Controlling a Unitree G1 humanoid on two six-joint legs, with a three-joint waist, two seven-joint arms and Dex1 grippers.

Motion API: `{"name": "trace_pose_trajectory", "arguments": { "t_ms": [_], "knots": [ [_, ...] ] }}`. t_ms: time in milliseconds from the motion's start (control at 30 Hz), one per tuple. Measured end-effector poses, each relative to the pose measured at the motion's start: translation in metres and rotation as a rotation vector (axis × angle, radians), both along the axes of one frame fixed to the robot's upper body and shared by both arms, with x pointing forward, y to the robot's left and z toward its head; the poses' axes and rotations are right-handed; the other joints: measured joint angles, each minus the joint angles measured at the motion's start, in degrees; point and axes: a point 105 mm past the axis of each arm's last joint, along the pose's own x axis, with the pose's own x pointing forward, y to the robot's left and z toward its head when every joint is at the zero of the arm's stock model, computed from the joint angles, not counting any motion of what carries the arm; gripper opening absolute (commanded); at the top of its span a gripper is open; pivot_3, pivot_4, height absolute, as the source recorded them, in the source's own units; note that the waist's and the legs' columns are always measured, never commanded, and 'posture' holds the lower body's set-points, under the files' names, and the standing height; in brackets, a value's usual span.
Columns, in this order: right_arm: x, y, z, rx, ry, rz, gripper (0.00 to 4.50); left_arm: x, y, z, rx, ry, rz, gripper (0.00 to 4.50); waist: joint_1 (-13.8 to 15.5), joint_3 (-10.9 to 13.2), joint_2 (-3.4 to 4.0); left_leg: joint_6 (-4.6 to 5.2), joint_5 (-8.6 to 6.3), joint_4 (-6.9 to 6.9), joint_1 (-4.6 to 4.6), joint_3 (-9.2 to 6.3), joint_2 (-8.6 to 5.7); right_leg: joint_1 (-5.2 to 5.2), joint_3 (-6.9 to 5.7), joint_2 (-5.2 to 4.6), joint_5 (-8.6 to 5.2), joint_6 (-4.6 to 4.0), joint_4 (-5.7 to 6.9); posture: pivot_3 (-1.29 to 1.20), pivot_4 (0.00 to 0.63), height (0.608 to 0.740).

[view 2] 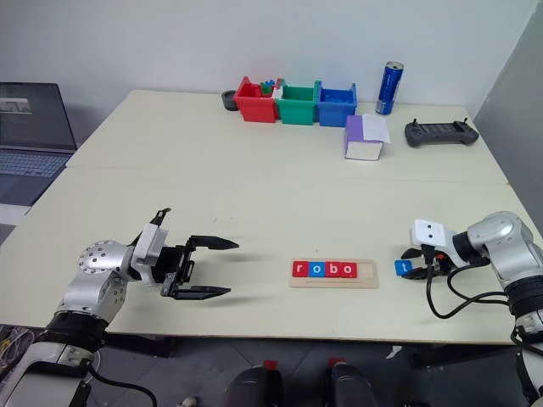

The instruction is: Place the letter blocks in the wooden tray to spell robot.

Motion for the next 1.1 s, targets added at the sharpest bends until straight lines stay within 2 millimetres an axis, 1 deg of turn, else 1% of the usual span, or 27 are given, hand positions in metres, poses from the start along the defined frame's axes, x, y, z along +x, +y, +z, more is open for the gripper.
{"name": "trace_pose_trajectory", "arguments": {
  "t_ms": [133, 233, 333, 433, 533, 633, 733, 800, 867, 1100],
  "knots": [
    [0.000, 0.000, 0.001, -0.002, 0.004, -0.003, 1.46, 0.000, -0.002, 0.000, 0.003, 0.008, -0.002, 4.50, 0.0, 0.0, 0.00, 0.00, 0.00, 0.03, 0.00, 0.00, 0.00, 0.01, 0.00, 0.00, 0.00, 0.00, 0.00, 0.00, 0.150, 0.740],
    [-0.003, 0.009, 0.007, -0.015, 0.028, 0.011, 1.46, 0.000, -0.004, 0.000, 0.007, 0.014, -0.008, 4.50, 0.0, 0.0, 0.01, 0.00, 0.00, 0.03, -0.01, 0.00, 0.01, -0.02, 0.00, 0.00, 0.00, 0.00, 0.07, 0.00, 0.150, 0.740],
    [-0.003, 0.022, 0.022, -0.022, 0.014, 0.034, 1.46, 0.001, -0.005, 0.002, 0.008, 0.008, -0.011, 4.50, -0.1, 0.0, 0.01, 0.00, 0.00, 0.04, -0.01, 0.00, 0.02, -0.05, 0.01, 0.00, 0.00, 0.00, 0.13, 0.00, 0.150, 0.740],
    [-0.007, 0.045, 0.041, -0.003, -0.021, 0.088, 1.46, 0.001, -0.006, 0.001, 0.008, 0.007, -0.013, 4.50, -0.2, 0.0, 0.01, 0.00, -0.01, 0.05, 0.00, -0.01, 0.03, -0.09, 0.00, 0.00, 0.00, -0.01, 0.24, 0.00, 0.150, 0.740],
    [-0.013, 0.061, 0.049, -0.001, -0.034, 0.113, 1.46, 0.001, -0.006, 0.001, 0.009, 0.007, -0.014, 4.50, 0.0, 0.0, 0.01, 0.00, -0.01, 0.11, -0.01, -0.04, 0.02, -0.08, -0.01, -0.01, -0.01, -0.01, 0.28, 0.00, 0.150, 0.740],
    [-0.017, 0.076, 0.045, 0.005, -0.030, 0.127, 1.46, 0.001, -0.006, 0.001, 0.010, 0.006, -0.014, 4.50, 0.0, 0.0, 0.01, 0.02, -0.02, 0.23, -0.04, -0.04, 0.02, -0.07, -0.01, -0.03, -0.02, 0.00, 0.30, 0.00, 0.150, 0.740],
    [-0.020, 0.086, 0.029, -0.004, -0.006, 0.139, 1.46, 0.001, -0.007, 0.000, 0.014, 0.005, -0.015, 4.50, 0.0, 0.0, 0.01, 0.03, -0.02, 0.31, -0.06, -0.03, 0.02, -0.07, 0.00, -0.04, -0.07, 0.09, 0.34, 0.00, 0.150, 0.740],
    [-0.021, 0.087, 0.022, -0.020, 0.003, 0.138, 1.46, 0.001, -0.006, 0.000, 0.014, 0.004, -0.014, 4.50, 0.0, 0.0, 0.01, 0.03, -0.03, 0.34, -0.06, -0.03, 0.01, -0.07, 0.01, -0.05, -0.07, 0.09, 0.37, 0.00, 0.150, 0.740],
    [-0.020, 0.087, 0.019, -0.036, -0.002, 0.135, 1.46, 0.001, -0.006, 0.000, 0.015, 0.002, -0.014, 4.50, 0.0, 0.0, 0.01, 0.04, -0.03, 0.36, -0.06, -0.03, 0.02, -0.07, 0.01, -0.05, -0.07, 0.09, 0.39, 0.00, 0.150, 0.740],
    [-0.016, 0.085, 0.016, -0.046, -0.009, 0.107, 1.46, 0.001, -0.003, -0.004, 0.016, 0.004, 0.001, 4.50, 0.0, 0.0, 0.01, 0.03, -0.02, 0.36, -0.06, -0.03, 0.02, -0.08, 0.00, -0.05, -0.07, 0.09, 0.43, 0.00, 0.150, 0.740]
  ]
}}
